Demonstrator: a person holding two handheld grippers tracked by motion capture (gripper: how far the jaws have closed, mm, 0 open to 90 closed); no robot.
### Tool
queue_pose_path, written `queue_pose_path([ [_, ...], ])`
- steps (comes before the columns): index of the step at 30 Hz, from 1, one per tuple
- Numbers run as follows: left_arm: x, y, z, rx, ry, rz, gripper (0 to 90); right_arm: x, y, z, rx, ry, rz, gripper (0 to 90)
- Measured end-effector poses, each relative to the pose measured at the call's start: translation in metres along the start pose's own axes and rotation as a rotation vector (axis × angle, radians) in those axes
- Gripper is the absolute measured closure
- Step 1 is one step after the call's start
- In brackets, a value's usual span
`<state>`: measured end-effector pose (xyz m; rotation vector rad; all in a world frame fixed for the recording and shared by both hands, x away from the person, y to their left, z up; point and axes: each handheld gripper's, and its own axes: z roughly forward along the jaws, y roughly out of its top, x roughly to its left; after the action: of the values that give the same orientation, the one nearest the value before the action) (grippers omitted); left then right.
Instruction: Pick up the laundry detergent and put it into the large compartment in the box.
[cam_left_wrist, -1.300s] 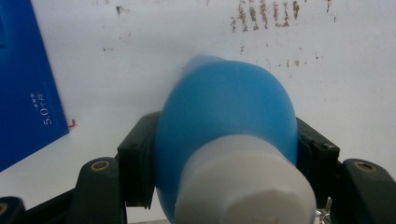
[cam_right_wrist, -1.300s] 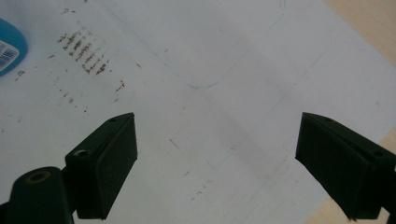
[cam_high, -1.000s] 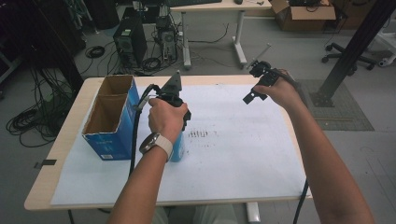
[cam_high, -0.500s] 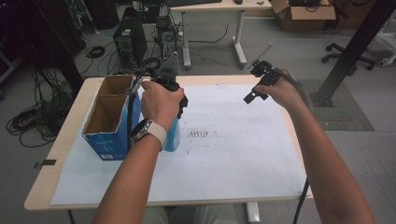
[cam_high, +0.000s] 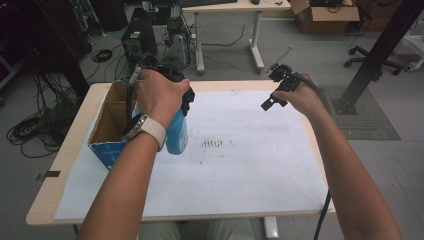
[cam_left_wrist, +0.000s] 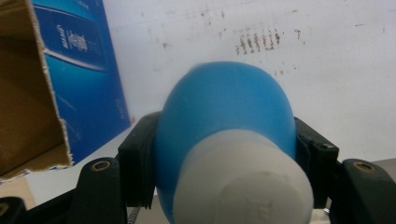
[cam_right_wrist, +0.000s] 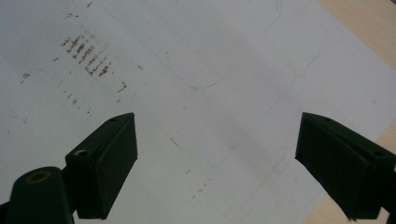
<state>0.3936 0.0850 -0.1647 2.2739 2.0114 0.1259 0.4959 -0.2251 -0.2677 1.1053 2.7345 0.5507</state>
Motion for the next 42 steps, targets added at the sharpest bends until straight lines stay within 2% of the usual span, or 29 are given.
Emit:
queue_pose_path([
  [17, 0.01, 0.0, -0.034, -0.006, 0.007, 0.027, 37.2, 0.0, 0.0, 0.001, 0.006, 0.004, -0.004, 12.8],
  [23, 0.014, 0.001, -0.051, -0.019, 0.017, 0.026, 37.2, -0.001, 0.0, 0.0, 0.006, 0.003, -0.008, 12.8],
  [33, 0.036, -0.002, -0.075, -0.038, 0.01, 0.004, 37.3, -0.002, -0.001, 0.0, 0.007, 0.003, 0.0, 13.0],
  [42, 0.052, -0.002, -0.09, -0.044, 0.017, 0.019, 37.2, -0.002, 0.0, 0.001, 0.007, 0.004, -0.001, 13.2],
])
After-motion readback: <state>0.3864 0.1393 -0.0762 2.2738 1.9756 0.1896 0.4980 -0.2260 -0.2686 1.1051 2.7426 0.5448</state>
